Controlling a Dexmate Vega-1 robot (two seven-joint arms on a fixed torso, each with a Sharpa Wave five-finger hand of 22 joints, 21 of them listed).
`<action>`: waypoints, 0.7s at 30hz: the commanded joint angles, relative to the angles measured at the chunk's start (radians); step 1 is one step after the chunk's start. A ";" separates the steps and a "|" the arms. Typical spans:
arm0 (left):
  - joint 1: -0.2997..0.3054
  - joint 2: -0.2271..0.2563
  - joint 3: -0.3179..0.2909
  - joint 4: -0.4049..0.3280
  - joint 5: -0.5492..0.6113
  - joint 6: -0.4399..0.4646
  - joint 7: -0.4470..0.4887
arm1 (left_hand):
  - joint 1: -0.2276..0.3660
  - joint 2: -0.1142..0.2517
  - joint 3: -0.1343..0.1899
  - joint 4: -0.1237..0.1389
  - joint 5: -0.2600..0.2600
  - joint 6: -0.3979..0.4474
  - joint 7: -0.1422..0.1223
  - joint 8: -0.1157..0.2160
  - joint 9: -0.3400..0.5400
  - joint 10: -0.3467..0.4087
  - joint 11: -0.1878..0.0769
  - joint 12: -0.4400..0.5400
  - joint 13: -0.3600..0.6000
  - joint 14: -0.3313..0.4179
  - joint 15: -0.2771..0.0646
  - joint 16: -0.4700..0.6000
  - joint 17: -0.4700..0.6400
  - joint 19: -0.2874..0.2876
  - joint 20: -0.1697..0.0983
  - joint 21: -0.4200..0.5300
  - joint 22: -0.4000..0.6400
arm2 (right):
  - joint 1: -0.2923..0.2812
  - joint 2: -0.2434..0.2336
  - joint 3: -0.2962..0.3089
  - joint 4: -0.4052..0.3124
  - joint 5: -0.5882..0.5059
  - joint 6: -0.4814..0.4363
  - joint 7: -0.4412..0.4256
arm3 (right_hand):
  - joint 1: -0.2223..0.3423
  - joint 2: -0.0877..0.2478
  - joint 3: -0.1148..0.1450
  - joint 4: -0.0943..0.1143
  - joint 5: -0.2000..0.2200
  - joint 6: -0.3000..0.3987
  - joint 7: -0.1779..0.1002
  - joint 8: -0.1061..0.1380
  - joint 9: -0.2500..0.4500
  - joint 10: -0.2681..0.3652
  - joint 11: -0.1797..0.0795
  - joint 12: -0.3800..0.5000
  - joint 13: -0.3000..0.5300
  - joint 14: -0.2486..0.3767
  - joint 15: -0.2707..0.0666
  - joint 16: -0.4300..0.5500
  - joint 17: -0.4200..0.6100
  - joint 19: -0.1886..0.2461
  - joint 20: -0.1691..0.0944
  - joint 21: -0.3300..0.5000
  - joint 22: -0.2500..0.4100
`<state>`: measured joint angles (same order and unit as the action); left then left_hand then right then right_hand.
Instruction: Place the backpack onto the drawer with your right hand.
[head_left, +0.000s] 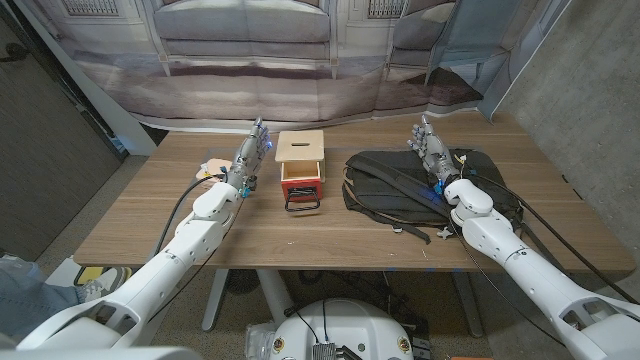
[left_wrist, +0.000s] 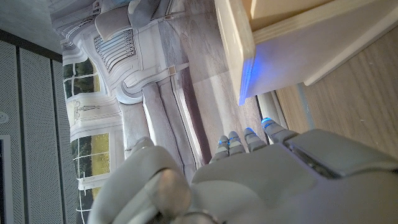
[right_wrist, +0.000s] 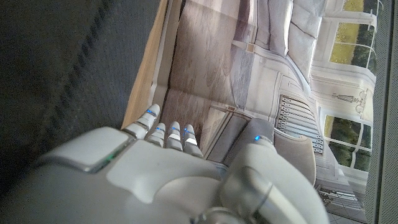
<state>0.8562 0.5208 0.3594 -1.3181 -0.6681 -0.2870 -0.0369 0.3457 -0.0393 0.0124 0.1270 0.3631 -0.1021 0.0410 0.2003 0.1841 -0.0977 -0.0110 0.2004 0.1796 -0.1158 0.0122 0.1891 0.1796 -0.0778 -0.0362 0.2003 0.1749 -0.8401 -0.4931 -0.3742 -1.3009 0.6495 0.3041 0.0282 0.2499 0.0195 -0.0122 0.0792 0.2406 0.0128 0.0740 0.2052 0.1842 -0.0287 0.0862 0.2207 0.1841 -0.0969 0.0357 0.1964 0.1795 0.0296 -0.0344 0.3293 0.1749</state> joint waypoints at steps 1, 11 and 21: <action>0.011 0.000 -0.007 -0.011 -0.015 -0.001 -0.007 | 0.010 0.001 -0.001 0.006 0.005 -0.006 0.001 0.004 0.001 -0.005 -0.001 0.006 0.005 -0.008 0.002 0.004 0.004 -0.007 -0.023 0.005 0.004 | 0.000 0.012 -0.008 -0.009 -0.005 0.011 -0.004 | 0.010 -0.001 0.002 0.007 0.004 0.000 0.004 0.002 0.003 0.004 0.006 0.004 0.001 -0.003 0.005 0.005 0.004 0.007 -0.049 0.005 0.003; 0.006 0.007 -0.005 -0.024 -0.006 0.003 -0.007 | 0.010 0.004 -0.003 0.005 0.007 -0.006 0.002 0.002 0.001 -0.005 0.001 0.005 0.005 -0.012 0.003 0.002 0.004 -0.014 -0.021 0.002 0.004 | -0.011 0.000 -0.006 -0.042 -0.021 0.008 -0.025 | 0.010 0.000 0.001 0.006 0.003 0.000 0.004 0.001 0.003 0.004 0.005 0.003 0.002 -0.001 0.003 0.004 0.004 0.007 -0.048 0.002 0.003; 0.019 0.028 -0.010 -0.060 -0.002 0.027 0.011 | 0.011 0.006 -0.005 0.005 0.008 -0.004 0.002 0.002 0.001 -0.005 0.000 0.005 0.005 -0.012 0.004 0.001 0.004 -0.017 -0.020 0.000 0.004 | -0.028 -0.010 0.001 -0.081 -0.032 0.018 -0.045 | 0.014 0.002 0.002 0.003 0.003 0.005 0.002 0.001 0.003 0.015 0.004 0.006 0.002 0.006 0.002 0.004 0.004 0.013 -0.048 0.000 0.004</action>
<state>0.8636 0.5330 0.3541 -1.3489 -0.6769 -0.2761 -0.0426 0.3495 -0.0354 0.0125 0.1268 0.3631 -0.1020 0.0409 0.2003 0.1840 -0.0976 -0.0110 0.2004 0.1842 -0.1210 0.0176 0.1890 0.1794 -0.0886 -0.0358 0.2003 0.1747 -0.8518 -0.4925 -0.3802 -1.3414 0.6314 0.3142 0.0057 0.2498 0.0196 -0.0122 0.0791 0.2400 0.0125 0.0735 0.2052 0.1840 -0.0251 0.0887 0.2206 0.1840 -0.0968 0.0358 0.1963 0.1793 0.0297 -0.0344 0.3292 0.1748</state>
